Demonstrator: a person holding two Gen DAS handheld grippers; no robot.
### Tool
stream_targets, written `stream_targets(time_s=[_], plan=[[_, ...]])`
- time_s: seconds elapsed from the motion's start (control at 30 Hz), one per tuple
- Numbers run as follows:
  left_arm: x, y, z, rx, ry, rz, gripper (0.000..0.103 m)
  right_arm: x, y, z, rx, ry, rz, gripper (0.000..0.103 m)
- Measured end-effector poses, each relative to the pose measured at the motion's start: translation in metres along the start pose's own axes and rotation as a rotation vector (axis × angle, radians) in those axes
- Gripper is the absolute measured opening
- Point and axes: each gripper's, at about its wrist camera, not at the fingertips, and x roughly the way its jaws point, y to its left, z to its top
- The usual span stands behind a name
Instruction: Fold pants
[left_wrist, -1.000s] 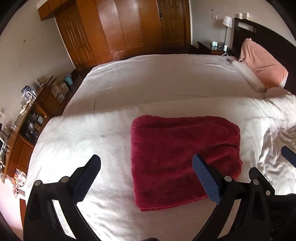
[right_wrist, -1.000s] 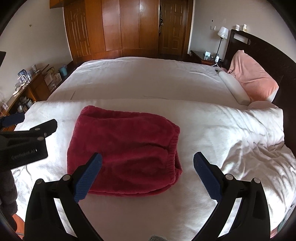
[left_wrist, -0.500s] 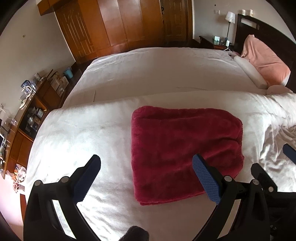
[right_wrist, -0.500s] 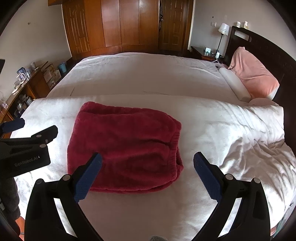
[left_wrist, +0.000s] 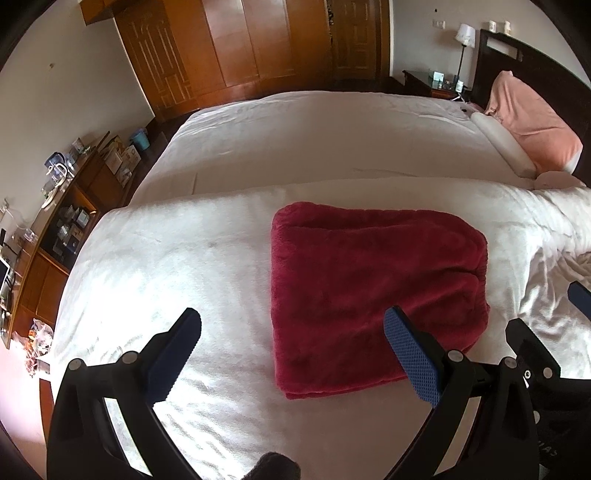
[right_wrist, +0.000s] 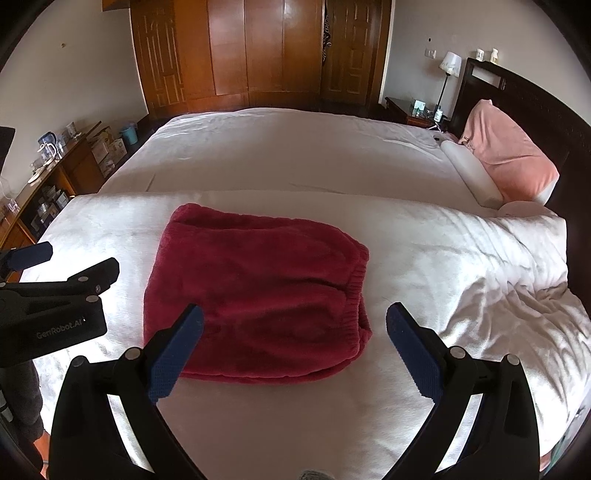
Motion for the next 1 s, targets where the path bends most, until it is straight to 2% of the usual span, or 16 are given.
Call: stream_targets(time_s=[1.0], plan=[[0.004,0.015,-0.001,-0.030,0.010,0.007,0.098,0.002,0.018,0.004,-0.034,0.003,0.007,0.100]])
